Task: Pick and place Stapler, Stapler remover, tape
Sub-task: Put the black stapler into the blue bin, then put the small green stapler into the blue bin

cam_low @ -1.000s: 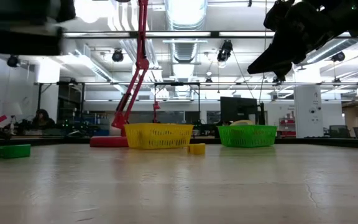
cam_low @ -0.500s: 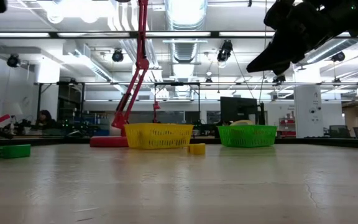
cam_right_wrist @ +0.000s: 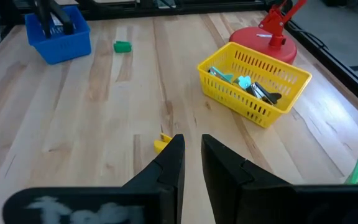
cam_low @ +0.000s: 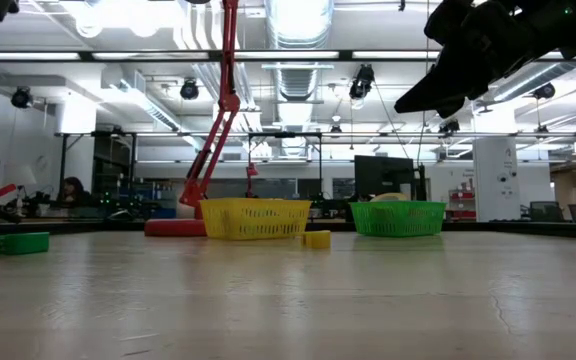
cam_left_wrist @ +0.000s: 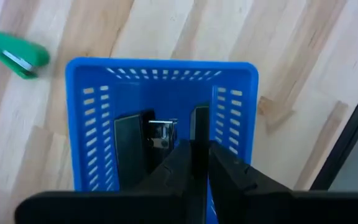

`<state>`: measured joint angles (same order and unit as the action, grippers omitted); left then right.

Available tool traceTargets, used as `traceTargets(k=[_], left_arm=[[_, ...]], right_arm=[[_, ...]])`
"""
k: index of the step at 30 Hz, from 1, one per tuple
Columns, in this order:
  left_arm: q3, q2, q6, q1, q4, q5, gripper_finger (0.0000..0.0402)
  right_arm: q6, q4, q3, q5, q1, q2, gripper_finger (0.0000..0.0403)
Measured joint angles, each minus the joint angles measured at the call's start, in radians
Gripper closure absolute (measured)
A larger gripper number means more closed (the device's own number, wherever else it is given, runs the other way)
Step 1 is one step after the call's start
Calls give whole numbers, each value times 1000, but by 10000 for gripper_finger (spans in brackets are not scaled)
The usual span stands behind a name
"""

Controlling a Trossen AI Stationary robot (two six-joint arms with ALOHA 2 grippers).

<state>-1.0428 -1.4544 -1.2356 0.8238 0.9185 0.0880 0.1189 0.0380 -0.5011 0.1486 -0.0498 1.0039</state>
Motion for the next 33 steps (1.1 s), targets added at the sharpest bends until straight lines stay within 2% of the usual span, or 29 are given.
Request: traceTargets(k=[5,11,18,21,27,33], left_arm=[[31,0,-36,0,-61,-2,355],[35,0,-209,-7,-72,12,335],[26,1,-231,-13,-30,39,300],[1,3,-214,-28,39,90,288],[-31,6,-281,-105,158,285,271],[4,8,-310,-256,190,305,236]], right_arm=[[0,0,0,0,0,0,353],[2,0,0,0,0,0,353],[4,0,0,0,0,0,353],[3,1,0,0,0,0,353],[1,6,0,0,0,0,353],[2,6,0,0,0,0,353]])
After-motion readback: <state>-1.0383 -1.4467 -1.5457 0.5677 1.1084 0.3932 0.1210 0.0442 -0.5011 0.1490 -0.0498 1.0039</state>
